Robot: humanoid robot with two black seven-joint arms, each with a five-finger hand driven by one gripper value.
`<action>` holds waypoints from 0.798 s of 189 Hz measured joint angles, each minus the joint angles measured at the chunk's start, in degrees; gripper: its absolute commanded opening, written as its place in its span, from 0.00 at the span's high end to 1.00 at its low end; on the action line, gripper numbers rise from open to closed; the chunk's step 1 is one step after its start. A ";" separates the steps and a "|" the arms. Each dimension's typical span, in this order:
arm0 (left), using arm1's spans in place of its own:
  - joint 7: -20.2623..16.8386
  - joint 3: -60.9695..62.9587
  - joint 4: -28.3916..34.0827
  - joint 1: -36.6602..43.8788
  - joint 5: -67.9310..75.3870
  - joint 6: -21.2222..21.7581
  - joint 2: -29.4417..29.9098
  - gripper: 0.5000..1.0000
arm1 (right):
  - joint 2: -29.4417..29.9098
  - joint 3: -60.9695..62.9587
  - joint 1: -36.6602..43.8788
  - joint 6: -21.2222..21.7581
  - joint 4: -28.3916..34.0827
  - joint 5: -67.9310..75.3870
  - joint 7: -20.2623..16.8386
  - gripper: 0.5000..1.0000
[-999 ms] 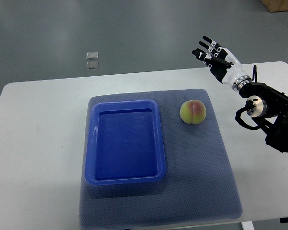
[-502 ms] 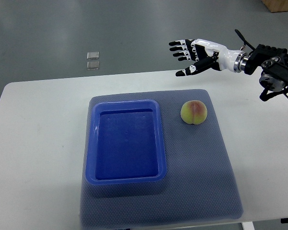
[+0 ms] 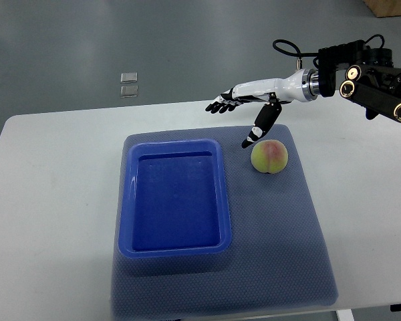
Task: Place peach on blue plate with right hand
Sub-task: 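Reach the right hand over and down onto the peach, then close the right hand fingers around the peach and lift it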
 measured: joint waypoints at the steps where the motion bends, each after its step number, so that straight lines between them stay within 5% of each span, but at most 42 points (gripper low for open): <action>1: 0.00 0.00 0.00 0.00 0.00 0.00 0.00 0.00 | 0.03 -0.13 0.02 -0.05 0.01 -0.30 0.02 0.15; 103: -0.02 -0.03 -0.11 -0.19 0.00 0.00 0.00 0.00 | 1.39 -6.50 -1.26 -8.74 0.05 -19.03 1.02 0.15; 151: -0.02 -0.09 -0.16 -0.19 0.01 0.00 0.00 0.00 | 1.77 -7.78 -1.96 -9.29 -0.62 -20.39 1.02 0.15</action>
